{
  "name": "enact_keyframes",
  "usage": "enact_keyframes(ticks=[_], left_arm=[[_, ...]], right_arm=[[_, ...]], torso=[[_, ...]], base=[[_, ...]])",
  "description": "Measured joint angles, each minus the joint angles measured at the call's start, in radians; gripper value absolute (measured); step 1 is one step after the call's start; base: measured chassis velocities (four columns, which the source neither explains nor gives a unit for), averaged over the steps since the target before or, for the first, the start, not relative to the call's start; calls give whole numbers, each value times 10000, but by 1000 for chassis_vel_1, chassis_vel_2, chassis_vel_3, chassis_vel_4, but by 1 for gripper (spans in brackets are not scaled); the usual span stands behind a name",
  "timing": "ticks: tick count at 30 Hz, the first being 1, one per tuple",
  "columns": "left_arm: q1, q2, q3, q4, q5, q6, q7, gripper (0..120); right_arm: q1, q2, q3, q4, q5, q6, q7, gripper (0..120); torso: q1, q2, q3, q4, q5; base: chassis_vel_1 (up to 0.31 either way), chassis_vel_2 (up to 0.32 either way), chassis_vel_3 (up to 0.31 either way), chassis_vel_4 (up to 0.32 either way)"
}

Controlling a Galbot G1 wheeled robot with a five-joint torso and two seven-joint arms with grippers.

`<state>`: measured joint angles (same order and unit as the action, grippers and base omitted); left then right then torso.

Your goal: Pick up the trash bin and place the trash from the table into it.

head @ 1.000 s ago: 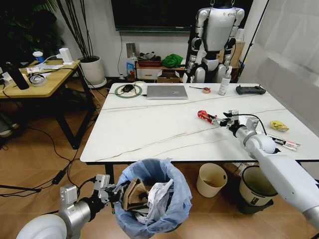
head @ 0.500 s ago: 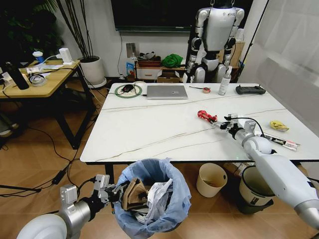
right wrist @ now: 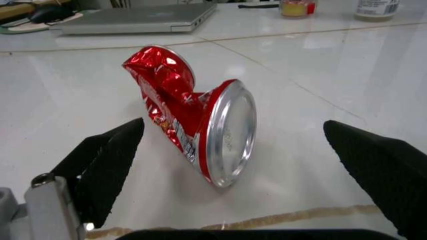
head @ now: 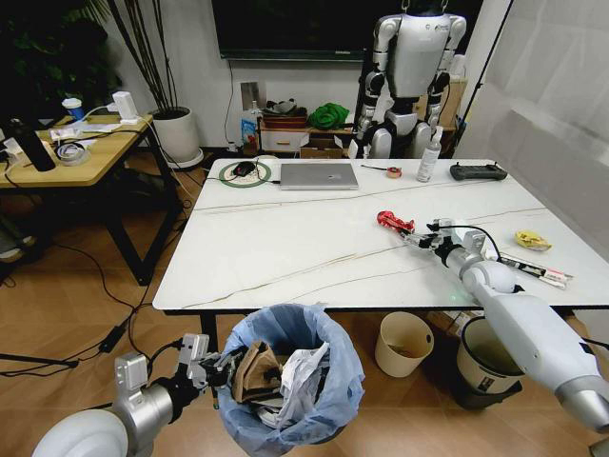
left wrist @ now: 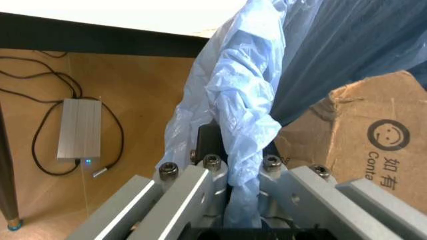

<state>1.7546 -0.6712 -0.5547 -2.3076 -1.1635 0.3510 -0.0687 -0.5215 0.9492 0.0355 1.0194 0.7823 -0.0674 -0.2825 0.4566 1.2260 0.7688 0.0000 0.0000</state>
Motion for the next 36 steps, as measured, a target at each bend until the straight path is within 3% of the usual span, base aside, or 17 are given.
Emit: enact_keyframes(ticks=[8, 10, 12, 23, 29, 36], left_arm=[[3, -17, -9, 1, 8, -5, 3, 0], [-5, -15, -11, 1, 10, -7, 5, 0], [-11, -15, -11, 3, 11, -9, 6, 0], [-13, -20, 7, 36, 34, -12, 24, 0], [-32, -20, 19, 54, 41, -17, 29, 0], [-73, -16, 36, 97, 42, -22, 34, 0]], right_arm=[[12, 46, -33, -165, 16, 72, -127, 73], [25, 28, -40, -167, 20, 76, -137, 62], [30, 22, -42, -167, 22, 76, -138, 61], [-26, -23, -50, -157, 26, 103, -196, 15], [-41, -24, -67, -148, 25, 126, -225, 4], [-58, -30, -83, -154, 20, 165, -284, 3]], torso=[[0, 0, 0, 0, 1], [0, 0, 0, 0, 0], [0, 0, 0, 0, 0], [0, 0, 0, -1, 0], [0, 0, -1, 0, -1], [0, 1, -1, 0, 0]], base=[[0, 0, 0, 0], [0, 0, 0, 0], [0, 0, 0, 0], [0, 0, 0, 0], [0, 0, 0, 0], [0, 0, 0, 0]])
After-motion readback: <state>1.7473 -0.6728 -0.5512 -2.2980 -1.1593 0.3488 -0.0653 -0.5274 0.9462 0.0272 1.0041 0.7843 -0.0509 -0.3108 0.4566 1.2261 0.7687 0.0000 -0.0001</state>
